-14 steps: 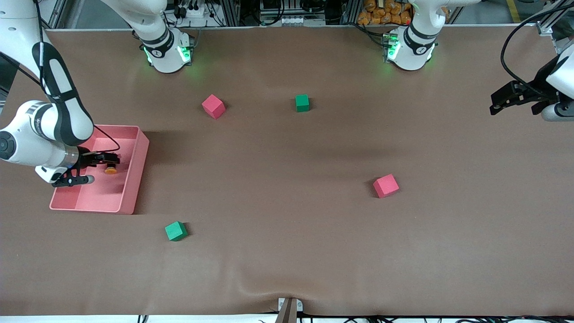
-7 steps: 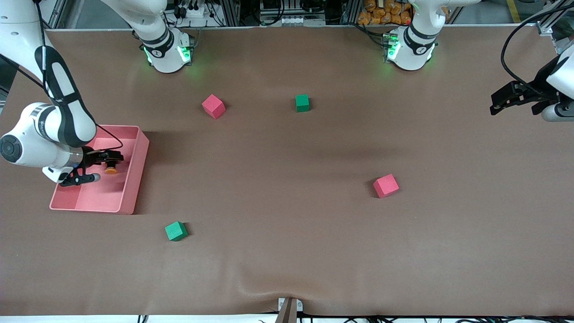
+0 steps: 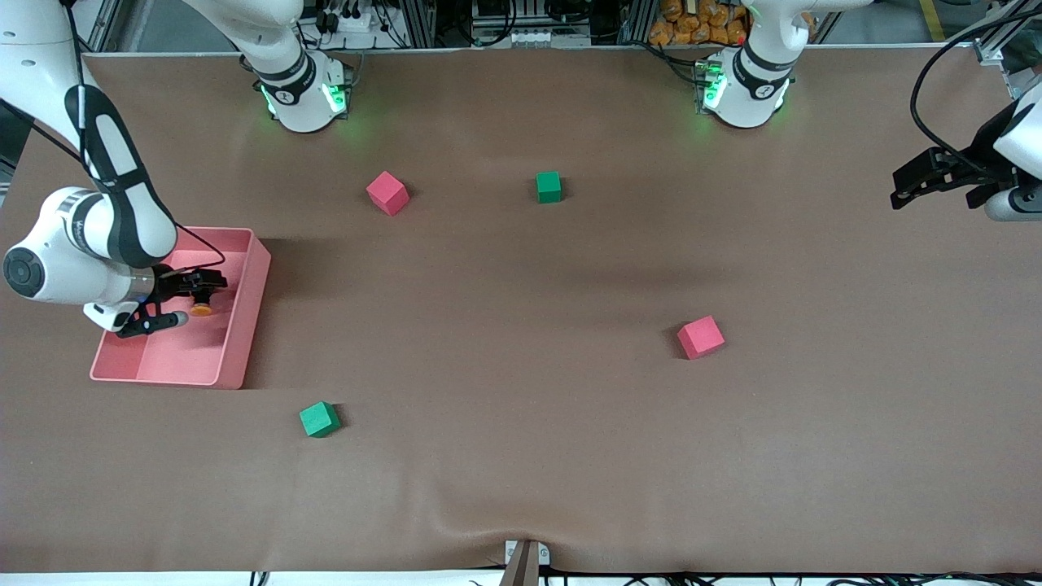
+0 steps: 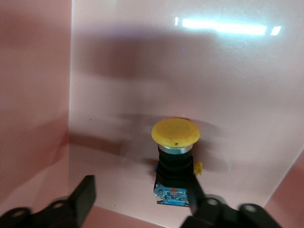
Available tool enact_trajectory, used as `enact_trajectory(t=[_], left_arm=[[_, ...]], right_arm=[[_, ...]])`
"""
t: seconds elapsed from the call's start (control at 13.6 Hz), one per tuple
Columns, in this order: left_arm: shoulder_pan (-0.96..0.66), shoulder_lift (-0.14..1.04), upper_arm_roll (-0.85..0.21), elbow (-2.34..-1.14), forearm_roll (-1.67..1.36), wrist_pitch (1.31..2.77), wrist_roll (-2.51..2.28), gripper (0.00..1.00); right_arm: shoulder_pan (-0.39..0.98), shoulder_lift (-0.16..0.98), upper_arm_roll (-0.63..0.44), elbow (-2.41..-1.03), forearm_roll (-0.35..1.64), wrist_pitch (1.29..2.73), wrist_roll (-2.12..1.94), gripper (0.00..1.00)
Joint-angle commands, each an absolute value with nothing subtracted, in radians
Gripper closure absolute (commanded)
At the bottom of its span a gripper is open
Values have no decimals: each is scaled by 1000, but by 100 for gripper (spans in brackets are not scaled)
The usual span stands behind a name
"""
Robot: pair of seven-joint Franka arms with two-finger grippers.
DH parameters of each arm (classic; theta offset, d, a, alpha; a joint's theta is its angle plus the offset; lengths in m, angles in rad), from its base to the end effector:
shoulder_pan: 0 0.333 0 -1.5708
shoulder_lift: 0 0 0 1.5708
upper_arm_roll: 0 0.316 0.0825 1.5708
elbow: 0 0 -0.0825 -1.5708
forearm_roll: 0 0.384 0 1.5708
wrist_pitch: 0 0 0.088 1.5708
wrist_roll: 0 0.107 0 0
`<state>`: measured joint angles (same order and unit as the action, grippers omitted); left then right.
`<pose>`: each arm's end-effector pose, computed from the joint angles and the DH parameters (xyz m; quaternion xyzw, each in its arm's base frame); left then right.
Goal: Place and upright button with both arms
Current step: 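Lower the right gripper around the button body and close it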
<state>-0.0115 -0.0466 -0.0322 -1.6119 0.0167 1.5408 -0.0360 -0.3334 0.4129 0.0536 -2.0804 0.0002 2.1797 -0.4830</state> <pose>0.5361 -0.0220 0.6280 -0.9999 0.0037 0.0119 0.0096 0.5294 -0.1518 0.2045 -0.9827 -0.0996 0.1406 0.0683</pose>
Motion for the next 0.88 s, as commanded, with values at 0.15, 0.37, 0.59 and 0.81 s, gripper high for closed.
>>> enact_trajectory(t=[0.15, 0.37, 0.59, 0.81], left_arm=[[-2, -44, -40, -1608, 14, 1539, -25, 0], [-3, -44, -40, -1608, 14, 1539, -25, 0], [-3, -44, -38, -1608, 14, 1539, -26, 0], [-3, -44, -40, -1608, 14, 1539, -25, 0]], right_arm=[[-347, 413, 66, -2085, 3, 2166, -509, 76], [-345, 411, 66, -2083, 3, 2161, -509, 76], [-339, 413, 66, -2080, 6, 2152, -508, 74], [-316, 419, 66, -2074, 26, 2154, -497, 72]])
